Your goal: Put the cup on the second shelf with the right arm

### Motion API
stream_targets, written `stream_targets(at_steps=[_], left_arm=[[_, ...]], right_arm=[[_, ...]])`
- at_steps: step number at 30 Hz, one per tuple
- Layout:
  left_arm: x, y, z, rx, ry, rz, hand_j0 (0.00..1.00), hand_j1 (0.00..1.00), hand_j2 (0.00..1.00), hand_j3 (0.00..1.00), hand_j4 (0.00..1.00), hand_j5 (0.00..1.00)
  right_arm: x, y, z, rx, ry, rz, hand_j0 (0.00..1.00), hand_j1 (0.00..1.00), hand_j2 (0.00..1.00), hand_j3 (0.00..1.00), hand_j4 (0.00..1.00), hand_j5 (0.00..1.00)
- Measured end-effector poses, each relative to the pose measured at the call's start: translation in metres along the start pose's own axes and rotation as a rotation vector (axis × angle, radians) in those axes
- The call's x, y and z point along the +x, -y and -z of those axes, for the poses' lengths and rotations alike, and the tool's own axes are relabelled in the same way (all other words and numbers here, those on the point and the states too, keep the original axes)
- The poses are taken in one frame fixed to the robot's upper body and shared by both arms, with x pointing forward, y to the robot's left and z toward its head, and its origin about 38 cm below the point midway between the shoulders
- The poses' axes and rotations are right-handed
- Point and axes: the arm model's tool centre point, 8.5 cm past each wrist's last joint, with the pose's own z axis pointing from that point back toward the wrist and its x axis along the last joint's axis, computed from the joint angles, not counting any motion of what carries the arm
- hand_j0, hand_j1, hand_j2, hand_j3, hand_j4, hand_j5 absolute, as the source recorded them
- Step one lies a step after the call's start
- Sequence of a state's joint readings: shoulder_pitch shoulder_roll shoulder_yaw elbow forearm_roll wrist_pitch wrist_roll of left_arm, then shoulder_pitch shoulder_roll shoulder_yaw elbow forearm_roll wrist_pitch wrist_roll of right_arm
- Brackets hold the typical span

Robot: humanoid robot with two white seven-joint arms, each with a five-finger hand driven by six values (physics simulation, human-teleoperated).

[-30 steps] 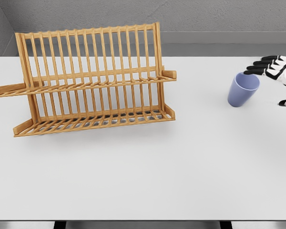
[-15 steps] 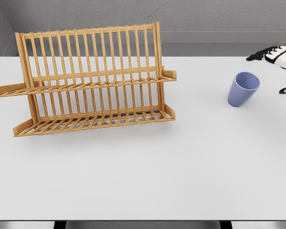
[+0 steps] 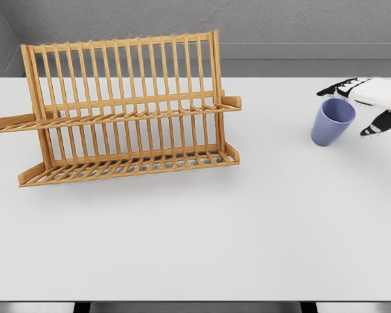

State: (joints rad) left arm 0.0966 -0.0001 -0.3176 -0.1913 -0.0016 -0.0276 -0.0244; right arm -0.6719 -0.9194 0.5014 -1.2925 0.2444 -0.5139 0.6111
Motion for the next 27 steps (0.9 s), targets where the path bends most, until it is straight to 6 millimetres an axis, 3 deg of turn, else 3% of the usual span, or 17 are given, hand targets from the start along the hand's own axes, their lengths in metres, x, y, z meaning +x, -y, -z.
stream_targets(at_steps=[9, 12, 20, 21, 23, 27], left_arm=[[0.0, 0.0, 0.0, 0.0, 0.0, 0.0, 1.0, 1.0, 1.0, 1.0, 1.0, 1.0], [0.0, 0.0, 0.0, 0.0, 0.0, 0.0, 1.0, 1.0, 1.0, 1.0, 1.0, 1.0], [0.0, 0.0, 0.0, 0.0, 0.0, 0.0, 1.0, 1.0, 1.0, 1.0, 1.0, 1.0], [0.0, 0.0, 0.0, 0.0, 0.0, 0.0, 1.0, 1.0, 1.0, 1.0, 1.0, 1.0], [0.0, 0.0, 0.0, 0.0, 0.0, 0.0, 1.0, 1.0, 1.0, 1.0, 1.0, 1.0], [0.0, 0.0, 0.0, 0.0, 0.0, 0.0, 1.0, 1.0, 1.0, 1.0, 1.0, 1.0]], right_arm=[[-0.017, -0.014, 0.023, 0.057, -0.047, 0.031, 1.0, 1.0, 1.0, 1.0, 1.0, 1.0], [-0.019, -0.006, 0.029, 0.054, -0.053, 0.028, 1.0, 1.0, 1.0, 1.0, 1.0, 1.0], [-0.02, -0.022, 0.041, 0.092, -0.051, 0.053, 1.0, 1.0, 1.0, 1.0, 1.0, 1.0], [-0.02, -0.022, 0.041, 0.092, -0.051, 0.053, 0.98, 0.98, 0.98, 0.98, 0.98, 0.98], [-0.02, -0.021, 0.042, 0.091, -0.052, 0.053, 0.75, 0.75, 0.75, 0.75, 0.75, 0.75], [-0.019, -0.021, 0.043, 0.09, -0.05, 0.056, 0.74, 0.74, 0.74, 0.74, 0.74, 0.74]])
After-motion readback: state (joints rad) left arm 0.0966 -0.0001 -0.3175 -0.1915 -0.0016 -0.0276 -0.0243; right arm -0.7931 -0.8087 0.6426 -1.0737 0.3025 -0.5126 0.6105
